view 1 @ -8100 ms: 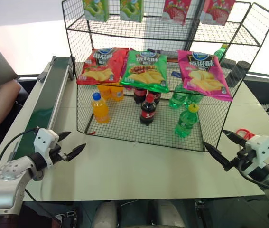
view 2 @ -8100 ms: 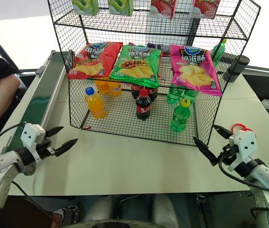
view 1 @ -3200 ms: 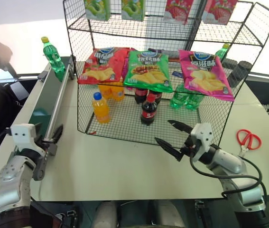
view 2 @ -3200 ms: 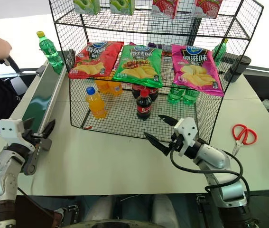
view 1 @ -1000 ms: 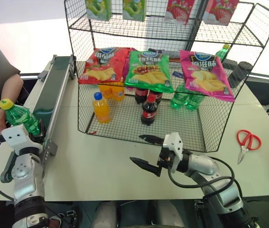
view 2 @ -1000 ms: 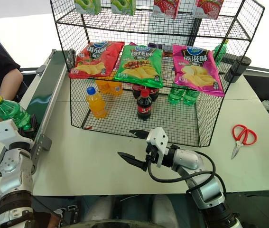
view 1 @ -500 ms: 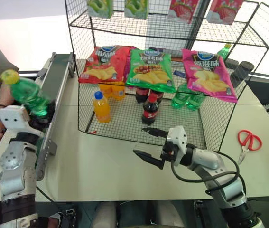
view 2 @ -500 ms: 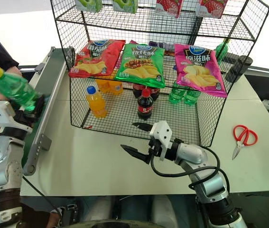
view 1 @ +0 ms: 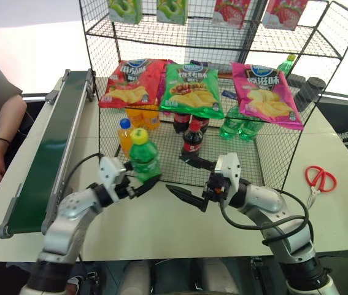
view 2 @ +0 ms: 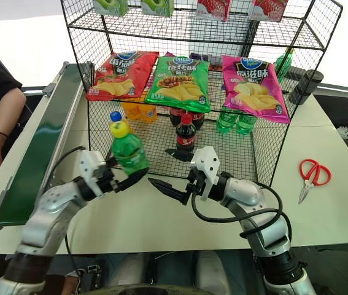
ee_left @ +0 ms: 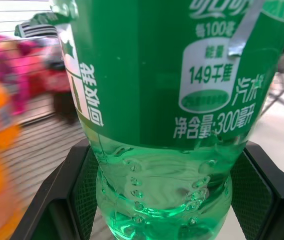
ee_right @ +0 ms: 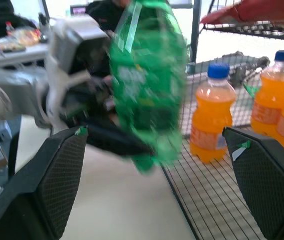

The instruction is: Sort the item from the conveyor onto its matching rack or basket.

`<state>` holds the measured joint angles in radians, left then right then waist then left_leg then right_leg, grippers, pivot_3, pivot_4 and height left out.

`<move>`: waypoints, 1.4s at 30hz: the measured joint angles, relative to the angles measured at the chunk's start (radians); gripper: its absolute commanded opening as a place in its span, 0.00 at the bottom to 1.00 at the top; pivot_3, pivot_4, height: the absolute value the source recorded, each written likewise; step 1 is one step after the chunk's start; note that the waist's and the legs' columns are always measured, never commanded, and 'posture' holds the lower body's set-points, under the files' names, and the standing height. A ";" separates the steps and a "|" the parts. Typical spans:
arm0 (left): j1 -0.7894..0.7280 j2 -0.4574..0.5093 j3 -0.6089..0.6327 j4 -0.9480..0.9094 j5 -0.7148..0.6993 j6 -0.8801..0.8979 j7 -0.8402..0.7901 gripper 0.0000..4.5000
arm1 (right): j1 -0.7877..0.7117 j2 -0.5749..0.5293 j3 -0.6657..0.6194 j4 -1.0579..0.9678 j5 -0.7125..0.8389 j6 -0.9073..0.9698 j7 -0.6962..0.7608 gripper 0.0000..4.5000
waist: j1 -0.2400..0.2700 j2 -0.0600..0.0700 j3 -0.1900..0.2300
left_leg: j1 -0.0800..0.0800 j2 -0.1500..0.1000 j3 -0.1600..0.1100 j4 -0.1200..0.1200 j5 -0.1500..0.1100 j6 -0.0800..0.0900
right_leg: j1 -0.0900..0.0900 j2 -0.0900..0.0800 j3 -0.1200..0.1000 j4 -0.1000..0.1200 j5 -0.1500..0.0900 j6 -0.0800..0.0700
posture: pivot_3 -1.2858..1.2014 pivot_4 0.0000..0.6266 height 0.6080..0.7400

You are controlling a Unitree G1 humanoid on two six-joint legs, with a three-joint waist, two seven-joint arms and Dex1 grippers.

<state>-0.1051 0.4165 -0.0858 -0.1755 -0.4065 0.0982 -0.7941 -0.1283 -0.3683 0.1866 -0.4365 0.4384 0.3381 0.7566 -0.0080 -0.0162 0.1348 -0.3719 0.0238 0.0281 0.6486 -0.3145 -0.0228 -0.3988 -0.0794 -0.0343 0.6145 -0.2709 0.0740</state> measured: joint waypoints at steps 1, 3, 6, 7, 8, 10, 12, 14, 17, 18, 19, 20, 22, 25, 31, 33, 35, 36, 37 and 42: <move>-0.024 -0.012 -0.022 0.018 0.010 -0.008 -0.014 0.66 | 0.000 0.000 0.000 0.000 0.000 0.005 -0.007 1.00 | -0.001 0.000 0.000 | 0.000 0.000 0.000 0.000 0.000 0.000 | 0.000 0.000 0.000 0.000 0.000 0.000 | 0.52 0.24 1.00; -0.061 -0.034 -0.057 0.050 0.030 -0.026 -0.039 0.66 | 0.000 -0.001 -0.003 -0.001 0.000 0.013 -0.022 1.00 | -0.003 0.000 0.000 | 0.000 0.000 0.000 0.000 0.000 0.000 | 0.000 0.001 0.000 0.000 0.001 0.001 | 0.52 0.24 1.00; -0.099 -0.052 -0.098 0.081 0.059 -0.051 -0.076 0.66 | 0.003 -0.004 -0.018 -0.002 0.006 0.019 -0.035 1.00 | -0.003 0.000 0.000 | 0.000 0.000 0.000 0.000 0.000 0.001 | 0.000 0.004 0.000 0.001 0.001 0.002 | 0.52 0.24 1.00; -0.104 -0.055 -0.103 0.088 0.066 -0.058 -0.086 0.66 | 0.004 -0.004 -0.019 -0.003 0.008 0.019 -0.038 1.00 | -0.003 0.000 0.000 | 0.000 0.001 0.000 0.000 0.000 0.001 | 0.000 0.005 0.000 0.001 0.001 0.002 | 0.52 0.24 1.00; -0.110 -0.058 -0.111 0.100 0.075 -0.069 -0.099 0.66 | 0.007 -0.004 -0.019 -0.005 0.009 0.019 -0.042 1.00 | -0.003 0.000 0.000 | 0.001 0.001 0.000 0.000 0.000 0.001 | 0.001 0.006 -0.001 0.001 0.001 0.003 | 0.52 0.24 1.00; -0.122 -0.069 -0.132 0.121 0.085 -0.082 -0.121 0.66 | 0.012 -0.004 -0.019 -0.011 0.008 0.019 -0.049 1.00 | -0.002 0.000 0.000 | 0.001 0.002 -0.001 0.002 0.000 0.001 | 0.001 0.008 -0.001 0.001 0.001 0.003 | 0.52 0.24 1.00; -0.131 -0.081 -0.141 0.130 0.091 -0.087 -0.141 0.66 | 0.015 -0.003 -0.017 -0.015 0.008 0.019 -0.056 1.00 | -0.002 0.000 0.000 | 0.001 0.002 -0.001 0.002 0.000 0.001 | 0.001 0.010 0.000 0.001 0.002 0.004 | 0.52 0.24 1.00; -0.143 -0.082 -0.149 0.134 0.093 -0.091 -0.160 0.66 | 0.021 -0.002 -0.017 -0.018 0.008 0.019 -0.066 1.00 | -0.001 0.000 0.000 | 0.001 0.003 -0.001 0.003 0.000 0.001 | 0.002 0.012 0.000 0.001 0.002 0.004 | 0.52 0.24 1.00; -0.146 -0.083 -0.158 0.136 0.096 -0.105 -0.180 0.66 | 0.029 -0.002 -0.017 -0.025 0.008 0.019 -0.074 0.94 | -0.001 0.000 0.000 | 0.001 0.005 -0.002 0.003 0.000 0.001 | 0.002 0.014 0.001 0.001 0.002 0.004 | 0.52 0.24 1.00; -0.146 -0.083 -0.159 0.136 0.098 -0.107 -0.185 0.66 | 0.030 -0.001 -0.017 -0.028 0.010 0.019 -0.075 0.88 | -0.001 0.000 0.000 | 0.001 0.005 -0.002 0.003 0.000 0.001 | 0.002 0.014 0.001 0.001 0.002 0.004 | 0.52 0.24 1.00; -0.147 -0.083 -0.159 0.138 0.100 -0.109 -0.189 0.66 | 0.031 -0.001 -0.017 -0.032 0.016 0.021 -0.075 0.81 | -0.001 0.000 0.000 | 0.001 0.006 -0.002 0.003 0.000 0.001 | 0.002 0.015 0.001 0.001 0.002 0.004 | 0.52 0.24 1.00; -0.149 -0.083 -0.159 0.140 0.100 -0.109 -0.193 0.66 | 0.033 -0.002 -0.019 -0.034 0.017 0.022 -0.076 0.70 | -0.001 0.000 0.000 | 0.001 0.006 -0.002 0.003 0.000 0.001 | 0.002 0.016 0.001 0.001 0.002 0.004 | 0.52 0.24 1.00; -0.156 -0.082 -0.159 0.147 0.101 -0.109 -0.203 0.66 | 0.034 -0.003 -0.021 -0.035 0.019 0.026 -0.077 0.68 | -0.001 0.000 0.000 | 0.001 0.007 -0.002 0.003 0.000 0.001 | 0.002 0.016 0.000 0.002 0.002 0.004 | 0.52 0.24 1.00; -0.159 -0.082 -0.159 0.151 0.102 -0.109 -0.209 0.66 | 0.034 -0.003 -0.021 -0.035 0.020 0.028 -0.079 0.68 | -0.001 0.000 0.000 | 0.001 0.007 -0.002 0.003 0.000 0.001 | 0.002 0.017 0.001 0.002 0.002 0.004 | 0.52 0.24 1.00; -0.167 -0.082 -0.159 0.160 0.103 -0.089 -0.205 0.99 | 0.034 -0.001 -0.028 -0.032 0.016 0.028 -0.097 0.68 | -0.001 0.000 0.000 | 0.001 0.007 -0.002 0.003 0.000 0.001 | 0.002 0.017 0.001 0.002 0.002 0.004 | 0.52 0.24 1.00; -0.164 -0.081 -0.156 0.174 0.112 -0.093 -0.200 0.99 | 0.034 -0.001 -0.048 -0.026 0.010 0.020 -0.115 0.68 | 0.001 0.000 0.000 | 0.001 0.007 -0.002 0.004 0.000 0.001 | 0.002 0.017 0.001 0.002 0.002 0.004 | 0.52 0.24 1.00; -0.147 -0.079 -0.141 0.186 0.114 -0.101 -0.186 0.99 | 0.043 -0.001 -0.081 -0.014 -0.004 -0.003 -0.139 0.68 | 0.001 0.000 0.000 | 0.001 0.007 -0.002 0.004 0.000 0.001 | 0.002 0.017 0.001 0.002 0.002 0.004 | 0.52 0.24 1.00; -0.130 -0.073 -0.130 0.187 0.114 -0.110 -0.182 0.99 | 0.056 -0.002 -0.102 -0.006 -0.015 -0.020 -0.153 0.68 | 0.000 0.000 0.000 | 0.001 0.007 -0.002 0.003 0.000 0.001 | 0.002 0.017 0.001 0.002 0.002 0.004 | 0.52 0.24 1.00; -0.118 -0.062 -0.124 0.191 0.115 -0.113 -0.179 0.99 | 0.068 -0.003 -0.123 0.003 -0.028 -0.032 -0.164 0.68 | 0.001 0.000 0.000 | 0.001 0.007 -0.002 0.003 0.000 0.001 | 0.002 0.017 0.001 0.002 0.002 0.004 | 0.52 0.24 1.00; -0.054 -0.043 -0.075 0.166 0.103 -0.090 -0.143 0.99 | 0.154 0.002 -0.212 0.107 -0.113 -0.141 -0.243 0.68 | 0.003 0.001 0.000 | 0.001 0.007 -0.002 0.003 0.000 0.001 | 0.002 0.016 0.001 0.002 0.002 0.004 | 0.52 0.24 1.00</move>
<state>-0.1596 0.3735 -0.1606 -0.0090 -0.3031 0.0077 -0.9376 0.0262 -0.3659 -0.0252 -0.3294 0.3258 0.1969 0.5141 -0.0047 -0.0157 0.1350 -0.3707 0.0308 0.0261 0.6520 -0.3145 -0.0222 -0.3967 -0.0631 -0.0334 0.6163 -0.2692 0.0778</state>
